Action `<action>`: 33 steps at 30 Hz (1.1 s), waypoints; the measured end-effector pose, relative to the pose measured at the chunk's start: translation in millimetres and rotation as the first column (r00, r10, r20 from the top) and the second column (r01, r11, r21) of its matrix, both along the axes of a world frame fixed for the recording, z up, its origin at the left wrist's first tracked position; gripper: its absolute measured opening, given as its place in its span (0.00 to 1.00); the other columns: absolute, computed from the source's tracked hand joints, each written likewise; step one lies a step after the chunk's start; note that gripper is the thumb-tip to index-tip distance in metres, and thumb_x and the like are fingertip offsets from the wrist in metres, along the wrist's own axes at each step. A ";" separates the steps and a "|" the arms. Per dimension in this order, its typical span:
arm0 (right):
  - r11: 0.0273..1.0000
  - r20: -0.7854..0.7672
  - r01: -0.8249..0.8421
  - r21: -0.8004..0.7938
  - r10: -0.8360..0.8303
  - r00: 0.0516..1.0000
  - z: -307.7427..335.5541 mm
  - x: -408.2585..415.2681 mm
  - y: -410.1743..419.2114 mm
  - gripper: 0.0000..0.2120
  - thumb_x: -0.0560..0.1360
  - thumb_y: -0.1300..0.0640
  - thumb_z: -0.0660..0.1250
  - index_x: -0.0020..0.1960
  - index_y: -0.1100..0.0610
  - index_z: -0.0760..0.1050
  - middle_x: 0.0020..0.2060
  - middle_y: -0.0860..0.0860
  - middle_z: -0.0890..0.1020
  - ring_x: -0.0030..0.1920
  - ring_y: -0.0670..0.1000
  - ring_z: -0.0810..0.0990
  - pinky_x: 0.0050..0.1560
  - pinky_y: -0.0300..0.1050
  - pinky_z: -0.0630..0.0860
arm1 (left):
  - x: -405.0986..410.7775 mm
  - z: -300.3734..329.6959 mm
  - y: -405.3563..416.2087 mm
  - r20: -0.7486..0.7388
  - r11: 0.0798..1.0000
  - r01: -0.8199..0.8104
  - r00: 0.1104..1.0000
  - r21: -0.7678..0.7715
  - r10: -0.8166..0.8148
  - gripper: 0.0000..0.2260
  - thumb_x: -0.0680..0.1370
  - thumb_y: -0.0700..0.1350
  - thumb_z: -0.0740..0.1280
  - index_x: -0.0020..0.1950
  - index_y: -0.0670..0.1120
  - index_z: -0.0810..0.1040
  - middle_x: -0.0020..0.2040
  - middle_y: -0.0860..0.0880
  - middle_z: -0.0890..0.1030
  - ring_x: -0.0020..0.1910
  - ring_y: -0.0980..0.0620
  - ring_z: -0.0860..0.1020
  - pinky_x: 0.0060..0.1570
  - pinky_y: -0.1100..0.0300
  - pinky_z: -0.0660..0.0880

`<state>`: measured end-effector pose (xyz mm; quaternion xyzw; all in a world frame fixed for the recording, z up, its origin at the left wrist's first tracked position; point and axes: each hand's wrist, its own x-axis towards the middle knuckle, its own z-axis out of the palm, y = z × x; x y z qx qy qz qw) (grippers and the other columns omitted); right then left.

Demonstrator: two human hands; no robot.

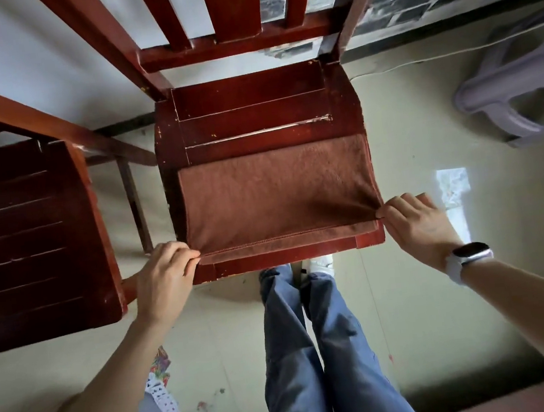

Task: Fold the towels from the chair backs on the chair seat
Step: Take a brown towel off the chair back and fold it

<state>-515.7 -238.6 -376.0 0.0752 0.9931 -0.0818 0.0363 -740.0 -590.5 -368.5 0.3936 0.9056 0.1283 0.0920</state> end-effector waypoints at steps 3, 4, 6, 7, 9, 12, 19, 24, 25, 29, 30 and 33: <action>1.000 0.015 -0.020 0.017 0.019 1.000 -8.0 5.5 -4.2 0.04 0.67 0.63 0.66 0.42 0.59 0.76 0.35 0.54 0.79 0.34 0.58 0.76 0.36 0.48 0.68 | 7.6 -9.1 -4.3 0.012 1.000 -0.006 1.000 -0.023 0.006 0.03 0.71 0.42 0.69 0.40 0.43 0.81 0.39 0.47 0.80 0.37 0.47 0.79 0.33 0.54 0.77; 0.999 0.016 -0.028 0.019 0.028 0.999 -11.0 6.0 -5.7 0.04 0.68 0.63 0.65 0.42 0.59 0.76 0.35 0.54 0.79 0.34 0.58 0.76 0.35 0.48 0.69 | 9.2 -11.6 -3.9 0.014 1.000 -0.005 1.000 -0.030 0.005 0.01 0.70 0.40 0.71 0.39 0.43 0.81 0.39 0.47 0.80 0.37 0.47 0.79 0.32 0.54 0.77; 0.999 0.020 -0.040 0.027 0.040 0.999 -16.8 7.0 -7.5 0.04 0.68 0.63 0.64 0.40 0.59 0.77 0.34 0.55 0.78 0.33 0.58 0.76 0.34 0.48 0.70 | 13.3 -16.5 -2.1 0.023 0.999 -0.001 1.000 -0.054 0.002 0.05 0.67 0.37 0.75 0.38 0.43 0.81 0.39 0.47 0.80 0.35 0.47 0.79 0.31 0.57 0.77; 0.998 0.022 -0.045 0.034 0.045 0.999 -19.3 7.9 -8.4 0.04 0.67 0.63 0.63 0.40 0.59 0.77 0.33 0.54 0.78 0.32 0.58 0.76 0.34 0.47 0.70 | 14.7 -18.3 -1.4 0.029 0.998 0.005 1.000 -0.062 -0.003 0.06 0.65 0.36 0.76 0.38 0.42 0.81 0.38 0.47 0.80 0.34 0.47 0.79 0.30 0.59 0.76; 0.997 0.031 -0.054 0.051 0.053 0.998 -23.8 9.9 -10.6 0.03 0.67 0.63 0.65 0.39 0.59 0.76 0.33 0.54 0.78 0.32 0.58 0.76 0.34 0.48 0.70 | 16.9 -22.9 -1.1 0.040 0.997 0.017 0.999 -0.074 -0.014 0.07 0.64 0.35 0.76 0.37 0.42 0.81 0.38 0.47 0.81 0.33 0.47 0.79 0.30 0.60 0.75; 0.995 0.036 -0.041 0.089 0.038 0.999 -29.2 13.6 -14.5 0.05 0.65 0.64 0.68 0.40 0.58 0.75 0.33 0.54 0.77 0.32 0.58 0.76 0.36 0.49 0.68 | 19.8 -28.9 -3.0 0.060 0.996 0.000 0.998 -0.088 0.005 0.07 0.66 0.33 0.75 0.38 0.40 0.79 0.39 0.46 0.81 0.32 0.46 0.79 0.28 0.60 0.75; 0.992 -0.093 -0.049 0.119 0.060 0.994 -19.6 12.7 -15.8 0.11 0.65 0.65 0.67 0.46 0.59 0.70 0.34 0.55 0.77 0.32 0.57 0.76 0.40 0.49 0.62 | 16.9 -15.3 -2.1 -0.020 0.999 -0.044 0.999 -0.018 0.044 0.03 0.73 0.36 0.66 0.40 0.40 0.76 0.41 0.45 0.80 0.32 0.46 0.79 0.32 0.60 0.69; 0.982 -0.048 -0.113 0.154 0.122 0.991 -24.3 14.3 -19.8 0.10 0.65 0.68 0.64 0.44 0.58 0.72 0.34 0.54 0.79 0.33 0.57 0.77 0.40 0.49 0.63 | 24.8 -30.1 -15.8 -0.027 0.992 -0.012 1.000 -0.127 0.008 0.04 0.74 0.41 0.65 0.39 0.44 0.76 0.41 0.48 0.80 0.34 0.47 0.78 0.25 0.60 0.70; 0.981 -0.022 -0.106 0.165 0.111 0.994 -27.8 13.7 -21.7 0.08 0.65 0.67 0.61 0.43 0.58 0.74 0.34 0.54 0.79 0.33 0.57 0.77 0.40 0.49 0.62 | 26.6 -33.8 -15.5 -0.027 0.989 -0.016 1.000 -0.149 0.012 0.03 0.73 0.40 0.66 0.39 0.44 0.76 0.41 0.48 0.80 0.35 0.47 0.79 0.23 0.60 0.70; 0.974 0.181 -0.094 0.207 0.056 0.982 -37.2 10.0 -30.6 0.11 0.65 0.65 0.57 0.37 0.57 0.78 0.33 0.53 0.78 0.35 0.56 0.77 0.40 0.48 0.60 | 28.1 -40.7 -6.8 -0.007 0.977 -0.025 1.000 -0.211 0.024 0.04 0.69 0.37 0.73 0.41 0.43 0.81 0.42 0.47 0.81 0.37 0.45 0.79 0.27 0.58 0.74; 0.976 0.236 -0.084 0.199 0.036 0.971 -36.4 10.0 -32.9 0.09 0.65 0.64 0.59 0.37 0.57 0.78 0.33 0.52 0.78 0.36 0.57 0.77 0.41 0.48 0.61 | 28.5 -41.1 -6.2 -0.003 0.974 -0.009 1.000 -0.226 0.009 0.04 0.68 0.38 0.73 0.42 0.43 0.82 0.43 0.47 0.81 0.38 0.45 0.79 0.29 0.57 0.74; 0.991 0.270 0.013 0.130 -0.048 0.962 -29.2 10.5 -37.7 0.05 0.62 0.63 0.69 0.38 0.58 0.78 0.34 0.54 0.79 0.36 0.58 0.77 0.41 0.50 0.69 | 29.8 -38.5 -8.7 -0.011 0.963 0.020 1.000 -0.268 -0.024 0.08 0.73 0.45 0.67 0.46 0.43 0.82 0.46 0.47 0.81 0.42 0.44 0.77 0.37 0.54 0.74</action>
